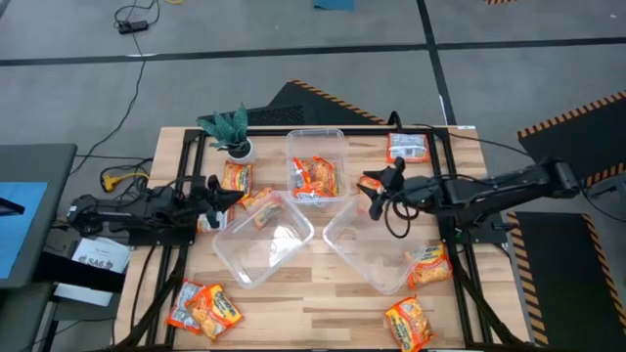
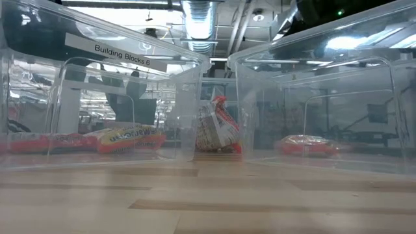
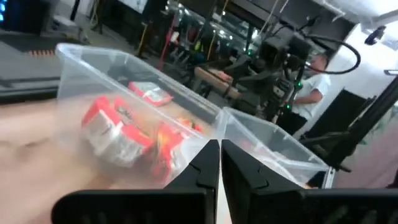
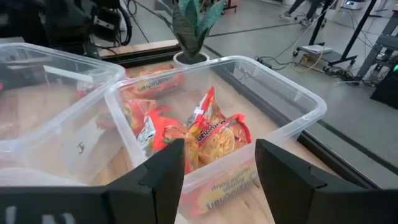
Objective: Sort Maruchan noodles
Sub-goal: Put the orange noodle pack into the bottom left transparent container
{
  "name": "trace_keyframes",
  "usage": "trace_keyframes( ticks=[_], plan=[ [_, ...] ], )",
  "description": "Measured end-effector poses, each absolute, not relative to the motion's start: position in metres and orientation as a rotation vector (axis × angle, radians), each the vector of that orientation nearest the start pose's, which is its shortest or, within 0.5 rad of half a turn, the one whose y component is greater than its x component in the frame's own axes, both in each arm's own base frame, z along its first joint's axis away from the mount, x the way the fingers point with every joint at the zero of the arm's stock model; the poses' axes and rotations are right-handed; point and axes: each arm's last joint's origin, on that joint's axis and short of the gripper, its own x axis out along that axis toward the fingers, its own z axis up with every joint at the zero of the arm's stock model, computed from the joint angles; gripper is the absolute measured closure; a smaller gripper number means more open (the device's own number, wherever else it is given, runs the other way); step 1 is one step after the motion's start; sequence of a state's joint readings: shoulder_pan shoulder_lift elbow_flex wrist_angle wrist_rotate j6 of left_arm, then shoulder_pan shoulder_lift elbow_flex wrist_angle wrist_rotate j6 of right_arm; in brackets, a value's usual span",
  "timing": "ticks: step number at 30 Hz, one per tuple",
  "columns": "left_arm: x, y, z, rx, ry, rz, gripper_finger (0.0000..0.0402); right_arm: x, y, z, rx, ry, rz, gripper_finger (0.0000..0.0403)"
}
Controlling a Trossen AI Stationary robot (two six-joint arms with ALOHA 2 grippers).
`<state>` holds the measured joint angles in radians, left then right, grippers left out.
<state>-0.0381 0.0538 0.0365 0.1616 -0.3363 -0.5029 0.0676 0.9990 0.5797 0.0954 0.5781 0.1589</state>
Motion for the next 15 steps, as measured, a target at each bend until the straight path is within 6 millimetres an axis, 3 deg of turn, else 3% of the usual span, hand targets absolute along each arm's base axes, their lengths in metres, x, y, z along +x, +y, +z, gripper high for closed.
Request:
trace_keyframes(
  ticks=[4, 10, 15],
  plan=[
    [0.098, 0.005, 0.202, -0.546, -0.179, 0.246, 0.0359, 0.214, -0.004, 0.253, 0.057, 0.251, -0.541, 0.0187],
    [0.104, 0.005, 0.218, -0.566, 0.080, 0.323, 0.0288, 0.214, -0.005, 0.253, 0.074, 0.248, -0.548, 0.0187],
    [0.109, 0.005, 0.235, -0.621, 0.306, 0.414, 0.0260, 0.214, -0.005, 0.252, 0.074, 0.250, -0.548, 0.0187]
  ],
)
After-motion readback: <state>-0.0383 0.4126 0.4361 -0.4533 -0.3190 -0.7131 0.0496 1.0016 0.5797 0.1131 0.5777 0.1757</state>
